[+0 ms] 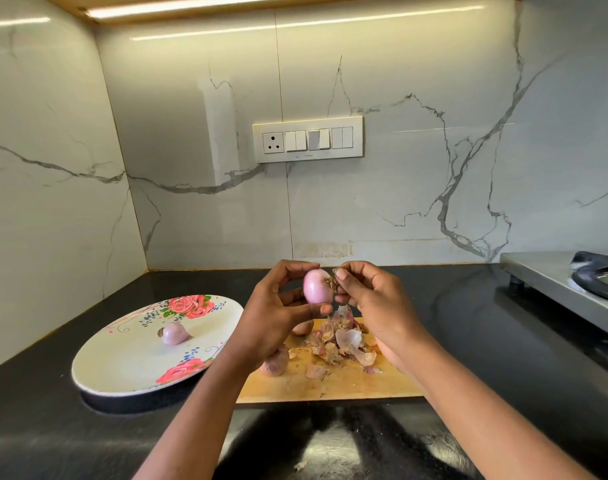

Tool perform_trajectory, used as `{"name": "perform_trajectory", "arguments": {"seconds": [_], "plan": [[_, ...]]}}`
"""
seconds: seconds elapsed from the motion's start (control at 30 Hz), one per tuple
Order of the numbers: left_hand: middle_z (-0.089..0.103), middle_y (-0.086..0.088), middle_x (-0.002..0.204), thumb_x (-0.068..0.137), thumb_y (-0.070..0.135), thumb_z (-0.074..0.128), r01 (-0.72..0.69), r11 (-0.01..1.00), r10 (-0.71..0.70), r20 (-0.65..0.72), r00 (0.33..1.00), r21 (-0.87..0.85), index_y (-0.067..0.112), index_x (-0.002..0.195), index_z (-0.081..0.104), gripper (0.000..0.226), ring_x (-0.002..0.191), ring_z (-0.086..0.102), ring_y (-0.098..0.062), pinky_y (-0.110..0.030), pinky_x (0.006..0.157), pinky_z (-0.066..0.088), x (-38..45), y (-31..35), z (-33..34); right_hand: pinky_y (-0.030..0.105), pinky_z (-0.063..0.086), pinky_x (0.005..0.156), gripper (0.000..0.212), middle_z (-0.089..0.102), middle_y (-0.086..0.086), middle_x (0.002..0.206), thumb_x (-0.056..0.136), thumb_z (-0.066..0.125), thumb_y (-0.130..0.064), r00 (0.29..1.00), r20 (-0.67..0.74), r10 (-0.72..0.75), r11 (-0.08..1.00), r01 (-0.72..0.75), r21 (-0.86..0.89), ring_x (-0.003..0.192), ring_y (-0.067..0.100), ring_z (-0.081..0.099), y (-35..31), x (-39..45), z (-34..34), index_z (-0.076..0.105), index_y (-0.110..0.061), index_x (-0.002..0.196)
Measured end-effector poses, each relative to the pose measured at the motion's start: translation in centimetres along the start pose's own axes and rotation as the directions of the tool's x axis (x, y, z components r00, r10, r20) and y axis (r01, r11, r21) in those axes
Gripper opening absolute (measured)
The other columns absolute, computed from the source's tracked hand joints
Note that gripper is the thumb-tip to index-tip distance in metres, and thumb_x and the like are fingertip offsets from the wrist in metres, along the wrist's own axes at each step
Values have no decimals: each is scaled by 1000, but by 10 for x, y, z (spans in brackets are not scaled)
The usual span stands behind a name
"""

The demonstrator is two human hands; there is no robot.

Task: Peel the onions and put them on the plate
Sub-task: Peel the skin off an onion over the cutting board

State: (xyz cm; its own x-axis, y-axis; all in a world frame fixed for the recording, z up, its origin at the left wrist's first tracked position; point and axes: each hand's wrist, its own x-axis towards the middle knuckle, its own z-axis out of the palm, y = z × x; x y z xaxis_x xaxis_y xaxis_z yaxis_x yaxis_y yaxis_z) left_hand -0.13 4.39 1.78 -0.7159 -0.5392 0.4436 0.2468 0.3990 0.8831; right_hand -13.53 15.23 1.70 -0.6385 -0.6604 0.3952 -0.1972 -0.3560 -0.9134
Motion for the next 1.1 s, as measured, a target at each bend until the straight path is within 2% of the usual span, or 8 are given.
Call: {"name": "perform_trajectory", "arguments": {"seconds": [0.17, 0.27, 0.5, 0.6, 0.67, 0.77, 0.87, 1.1], "plan": [[73, 5, 111, 70, -6, 83, -18, 997, 18, 2, 1000, -80, 7, 121, 59, 58, 105, 73, -21, -27, 82, 59, 0, 1, 0, 21, 56, 63, 11, 68, 1, 75, 95, 62, -2, 974, 9, 225, 872, -205, 444, 69, 7, 64, -3, 0, 9, 70, -7, 90], [72, 0, 112, 69, -8, 83, -27, 996, 28, 9, 1000, -89, 5, 120, 57, 59, 106, 72, -23, -29, 83, 59, 0, -1, 0, 22, 57, 58, 11, 67, 1, 71, 95, 63, 0, 960, 17, 280, 813, -247, 528, 63, 7, 63, -6, -1, 9, 69, -6, 88], [68, -2, 122, 72, -3, 84, -8, 999, 6, -43, 999, -49, 14, 119, 57, 57, 106, 73, -21, -34, 88, 60, 1, -1, -5, 19, 50, 54, 8, 69, -3, 86, 98, 66, -17, 983, -96, 158, 987, -158, 8, 71, 9, 57, 1, 1, -9, 74, -17, 97], [68, 2, 121, 73, 2, 85, 11, 1000, -11, -83, 996, -3, 19, 119, 59, 56, 103, 74, -16, -32, 87, 61, 2, -1, -8, 19, 47, 61, 15, 73, -7, 80, 99, 63, -30, 999, 27, 18, 883, -4, -470, 66, 8, 62, 7, 1, -19, 75, -27, 91], [68, 4, 121, 73, 5, 86, 26, 999, -23, -86, 996, 36, 21, 119, 60, 56, 102, 73, -13, -29, 86, 61, 2, -2, -8, 13, 42, 59, 20, 69, -12, 71, 98, 63, -37, 993, 114, 9, 798, 62, -600, 64, 2, 61, 9, 0, -20, 76, -27, 87], [69, 5, 119, 72, 9, 88, 35, 994, -25, -96, 995, 99, 24, 119, 60, 57, 105, 72, -14, -29, 88, 60, 3, -5, -9, 7, 43, 62, 6, 72, -16, 85, 92, 73, -33, 991, 106, -84, 799, 131, -587, 78, -6, 64, 10, 1, -19, 74, -28, 91], [68, 5, 119, 72, 11, 89, 41, 988, -27, -91, 995, 149, 24, 120, 60, 57, 110, 69, -18, -34, 94, 59, 4, -6, -9, 10, 51, 65, 22, 74, -15, 100, 87, 77, -33, 982, 147, -116, 905, 166, -392, 86, -4, 68, 3, 1, -16, 74, -28, 108], [72, 8, 116, 68, 23, 88, 21, 994, -21, 2, 1000, 108, 24, 119, 66, 56, 110, 69, -12, -28, 91, 58, 2, 1, -12, 39, 60, 86, 37, 78, -6, 103, 67, 84, -40, 973, 177, -152, 968, 182, -171, 100, 13, 73, 6, 4, -17, 79, -28, 101]]}}
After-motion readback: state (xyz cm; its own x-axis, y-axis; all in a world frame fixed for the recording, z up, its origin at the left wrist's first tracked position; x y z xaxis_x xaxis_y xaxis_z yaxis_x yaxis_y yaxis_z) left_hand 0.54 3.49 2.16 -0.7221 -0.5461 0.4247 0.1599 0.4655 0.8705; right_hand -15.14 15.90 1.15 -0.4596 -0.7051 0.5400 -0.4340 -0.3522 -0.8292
